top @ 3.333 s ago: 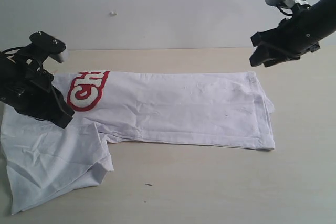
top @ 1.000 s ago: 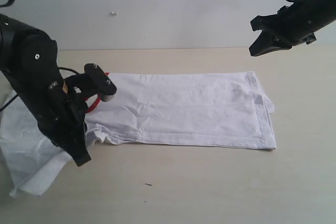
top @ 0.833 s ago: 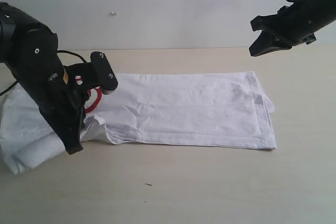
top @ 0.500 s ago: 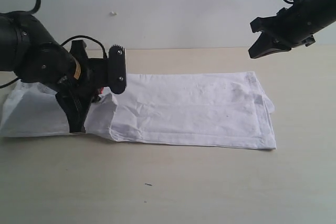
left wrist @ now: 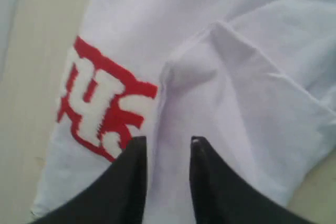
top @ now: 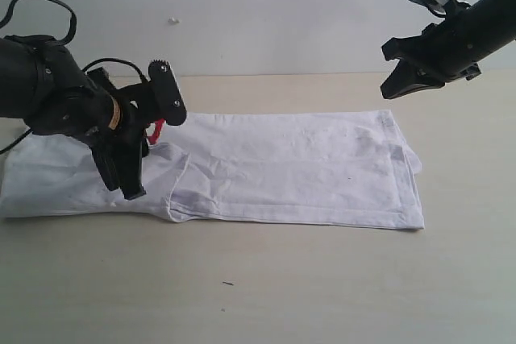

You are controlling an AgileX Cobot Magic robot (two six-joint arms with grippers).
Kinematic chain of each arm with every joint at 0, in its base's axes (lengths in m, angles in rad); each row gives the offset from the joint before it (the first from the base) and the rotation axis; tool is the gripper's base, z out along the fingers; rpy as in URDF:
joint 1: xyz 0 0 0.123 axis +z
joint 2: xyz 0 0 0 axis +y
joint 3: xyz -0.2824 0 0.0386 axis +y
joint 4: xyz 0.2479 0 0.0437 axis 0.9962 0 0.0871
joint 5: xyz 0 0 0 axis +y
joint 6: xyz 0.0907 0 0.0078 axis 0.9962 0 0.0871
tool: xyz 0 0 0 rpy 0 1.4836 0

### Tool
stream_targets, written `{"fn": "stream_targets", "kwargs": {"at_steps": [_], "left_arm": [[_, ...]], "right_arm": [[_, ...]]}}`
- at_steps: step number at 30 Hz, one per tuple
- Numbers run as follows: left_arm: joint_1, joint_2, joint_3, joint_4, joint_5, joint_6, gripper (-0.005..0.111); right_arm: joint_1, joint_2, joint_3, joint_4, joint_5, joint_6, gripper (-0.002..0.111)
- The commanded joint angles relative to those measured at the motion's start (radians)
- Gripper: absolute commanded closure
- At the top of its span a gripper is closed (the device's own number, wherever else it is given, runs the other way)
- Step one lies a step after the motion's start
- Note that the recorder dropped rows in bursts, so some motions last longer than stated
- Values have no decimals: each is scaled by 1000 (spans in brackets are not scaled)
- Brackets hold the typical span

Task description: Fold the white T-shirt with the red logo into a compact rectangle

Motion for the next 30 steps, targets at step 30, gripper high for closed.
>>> {"fn": "stream_targets", "kwargs": {"at_steps": [30], "left_arm": [[148,165,-212,-78,-22,-313,107]], "right_arm": [[1,-3,3,-5,13,-11,108]]}}
